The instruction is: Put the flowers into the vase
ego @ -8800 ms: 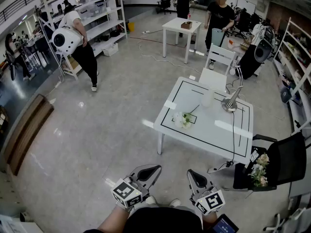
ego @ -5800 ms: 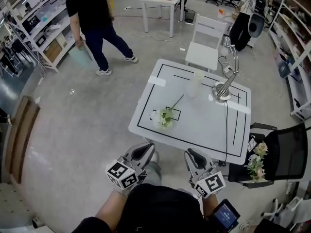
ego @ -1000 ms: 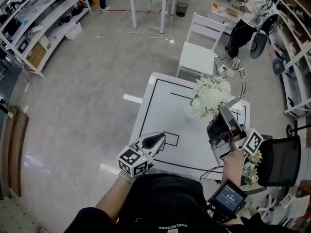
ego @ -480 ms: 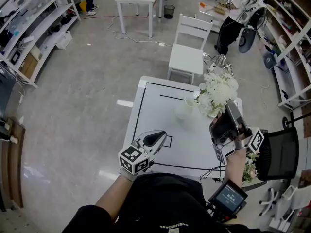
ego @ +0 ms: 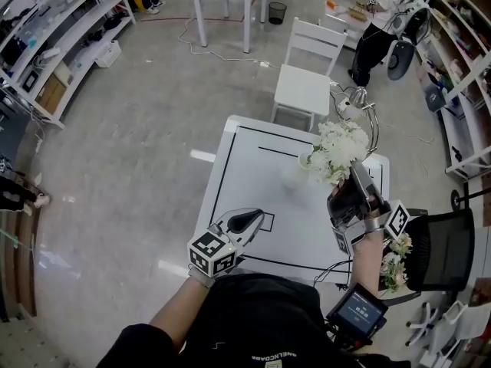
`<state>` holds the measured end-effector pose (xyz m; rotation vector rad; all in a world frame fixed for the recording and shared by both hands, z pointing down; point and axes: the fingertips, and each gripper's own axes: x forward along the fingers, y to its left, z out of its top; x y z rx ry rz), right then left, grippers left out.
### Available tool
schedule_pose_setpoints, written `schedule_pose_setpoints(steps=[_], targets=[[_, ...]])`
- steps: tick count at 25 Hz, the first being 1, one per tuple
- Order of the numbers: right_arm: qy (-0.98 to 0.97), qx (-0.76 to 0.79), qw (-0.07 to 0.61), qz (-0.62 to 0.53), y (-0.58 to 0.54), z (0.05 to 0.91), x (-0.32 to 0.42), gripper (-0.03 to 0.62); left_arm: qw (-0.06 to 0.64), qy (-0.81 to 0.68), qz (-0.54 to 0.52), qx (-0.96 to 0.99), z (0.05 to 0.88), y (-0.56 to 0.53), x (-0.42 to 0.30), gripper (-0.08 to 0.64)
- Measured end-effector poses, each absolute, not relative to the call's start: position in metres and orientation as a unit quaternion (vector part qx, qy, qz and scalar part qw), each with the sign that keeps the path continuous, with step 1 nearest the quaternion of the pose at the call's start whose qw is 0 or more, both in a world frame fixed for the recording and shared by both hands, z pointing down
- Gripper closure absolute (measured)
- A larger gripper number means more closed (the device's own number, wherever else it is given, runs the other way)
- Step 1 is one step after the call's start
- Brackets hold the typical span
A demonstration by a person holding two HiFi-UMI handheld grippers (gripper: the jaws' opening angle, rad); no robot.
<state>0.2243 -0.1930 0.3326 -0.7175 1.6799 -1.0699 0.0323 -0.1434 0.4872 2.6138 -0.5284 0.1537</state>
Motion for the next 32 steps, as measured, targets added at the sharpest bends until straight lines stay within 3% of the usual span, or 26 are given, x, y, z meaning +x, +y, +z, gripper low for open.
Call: schedule_pose_setpoints(steps=[32], targets=[[0.657, -0.356, 0.424, -0.512, -0.248, 0.473, 0.231, 0.563, 0.277, -0.247, 0.097, 0.924, 0.523, -0.153, 0.028, 0.555]])
